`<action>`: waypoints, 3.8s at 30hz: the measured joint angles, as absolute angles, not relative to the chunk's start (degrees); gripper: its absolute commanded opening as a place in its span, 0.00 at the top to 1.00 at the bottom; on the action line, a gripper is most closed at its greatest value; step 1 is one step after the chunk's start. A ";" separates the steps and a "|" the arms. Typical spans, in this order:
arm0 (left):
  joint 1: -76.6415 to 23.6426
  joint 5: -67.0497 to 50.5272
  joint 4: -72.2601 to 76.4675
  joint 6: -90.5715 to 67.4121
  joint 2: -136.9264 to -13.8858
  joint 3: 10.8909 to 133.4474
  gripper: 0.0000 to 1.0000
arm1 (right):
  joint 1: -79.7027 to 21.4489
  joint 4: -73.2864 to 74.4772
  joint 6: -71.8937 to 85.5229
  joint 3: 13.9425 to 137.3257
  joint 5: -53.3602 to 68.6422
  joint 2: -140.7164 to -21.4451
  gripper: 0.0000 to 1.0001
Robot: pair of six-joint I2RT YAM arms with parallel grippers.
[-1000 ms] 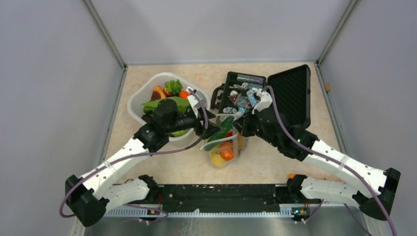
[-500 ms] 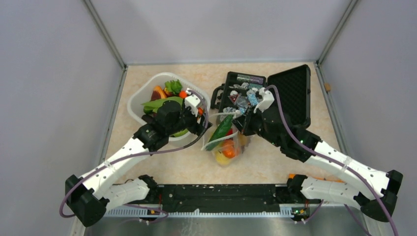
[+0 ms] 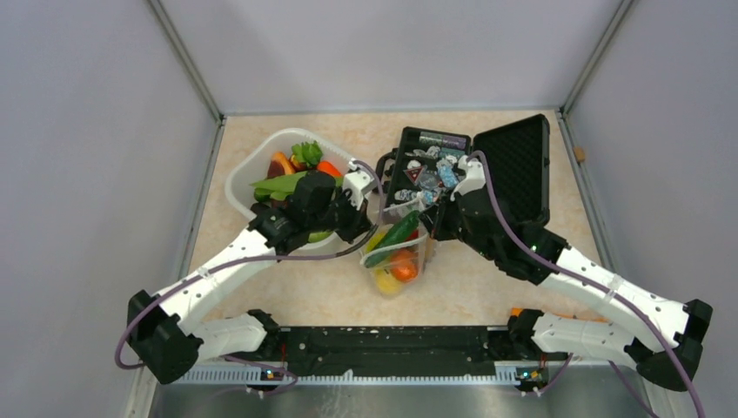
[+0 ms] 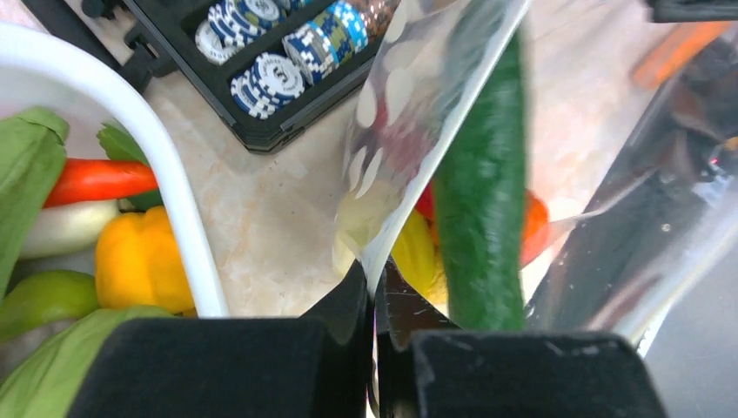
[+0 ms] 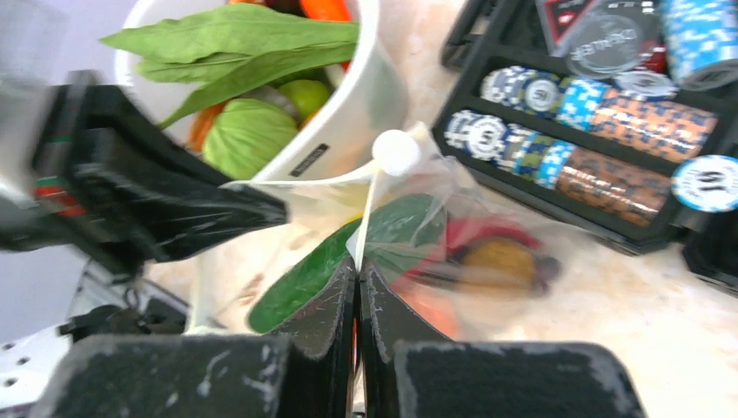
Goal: Place the food in the zip-top bag and seal the zipper
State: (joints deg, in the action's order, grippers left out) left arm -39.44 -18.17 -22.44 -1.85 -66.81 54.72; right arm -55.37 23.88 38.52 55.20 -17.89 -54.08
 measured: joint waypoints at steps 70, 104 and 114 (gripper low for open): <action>-19.88 6.98 -22.98 -13.32 -60.93 60.40 0.01 | -55.37 27.11 36.03 55.48 -17.87 -53.34 1.00; -16.97 -14.61 -43.86 38.76 -94.45 80.16 0.56 | -55.37 26.24 35.53 55.48 -16.16 -52.71 1.00; -16.78 -14.68 -46.04 36.03 -93.89 82.02 1.00 | -55.37 26.24 35.53 55.46 -16.19 -52.49 1.00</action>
